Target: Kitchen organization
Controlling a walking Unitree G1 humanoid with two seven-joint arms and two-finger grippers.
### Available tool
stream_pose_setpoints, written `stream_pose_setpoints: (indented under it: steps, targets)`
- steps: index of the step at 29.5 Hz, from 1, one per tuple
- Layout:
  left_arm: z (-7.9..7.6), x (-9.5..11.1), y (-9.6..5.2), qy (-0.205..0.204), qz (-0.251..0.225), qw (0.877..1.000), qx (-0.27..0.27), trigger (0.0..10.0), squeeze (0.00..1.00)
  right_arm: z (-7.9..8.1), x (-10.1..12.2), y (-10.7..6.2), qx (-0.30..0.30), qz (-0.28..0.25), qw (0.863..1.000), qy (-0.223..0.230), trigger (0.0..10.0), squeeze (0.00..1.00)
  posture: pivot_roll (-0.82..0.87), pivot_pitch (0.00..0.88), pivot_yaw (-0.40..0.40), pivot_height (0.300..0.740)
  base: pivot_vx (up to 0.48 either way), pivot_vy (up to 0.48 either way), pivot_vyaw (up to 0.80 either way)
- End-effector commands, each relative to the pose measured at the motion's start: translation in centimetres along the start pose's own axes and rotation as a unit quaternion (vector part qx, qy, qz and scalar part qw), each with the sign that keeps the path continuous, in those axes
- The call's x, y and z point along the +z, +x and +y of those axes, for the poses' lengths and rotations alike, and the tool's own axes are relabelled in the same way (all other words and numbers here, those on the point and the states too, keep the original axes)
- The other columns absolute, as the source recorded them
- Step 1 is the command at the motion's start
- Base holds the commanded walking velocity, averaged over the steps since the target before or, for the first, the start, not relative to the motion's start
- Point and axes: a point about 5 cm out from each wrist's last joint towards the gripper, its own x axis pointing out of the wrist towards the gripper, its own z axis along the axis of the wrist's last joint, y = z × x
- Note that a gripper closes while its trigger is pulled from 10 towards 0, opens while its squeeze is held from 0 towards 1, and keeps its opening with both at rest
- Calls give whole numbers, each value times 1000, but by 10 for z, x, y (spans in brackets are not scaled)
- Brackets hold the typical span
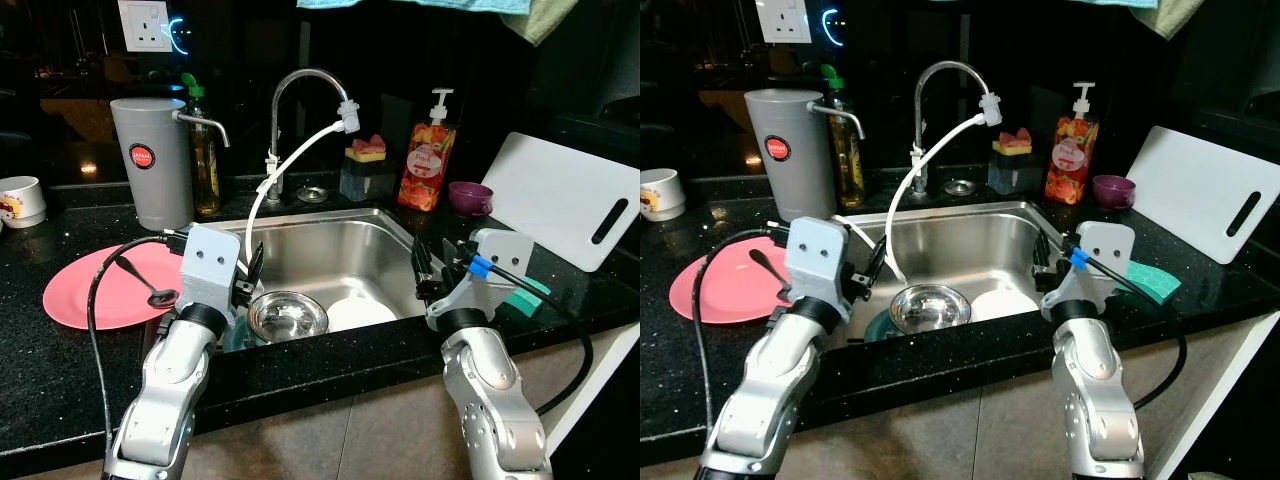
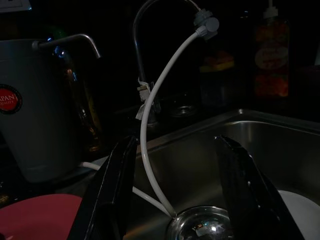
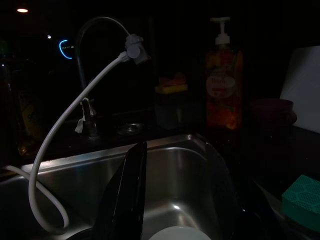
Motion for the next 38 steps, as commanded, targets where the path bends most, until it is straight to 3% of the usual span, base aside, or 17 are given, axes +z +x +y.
stream_pose_setpoints:
  steps: [1, 38]
  targets:
    - [0, 2, 2, 2, -6, 1000, 0, 10000, 0, 0, 0, 1, 1, 0, 1000, 4, 10000, 0, 70, 0, -84, 740, 0, 0, 0]
    - [1, 2, 1, 4, -4, 1000, 3, 10000, 0, 0, -1, 1, 0, 1, 1000, 6, 10000, 0, 70, 0, -83, 740, 0, 0, 0]
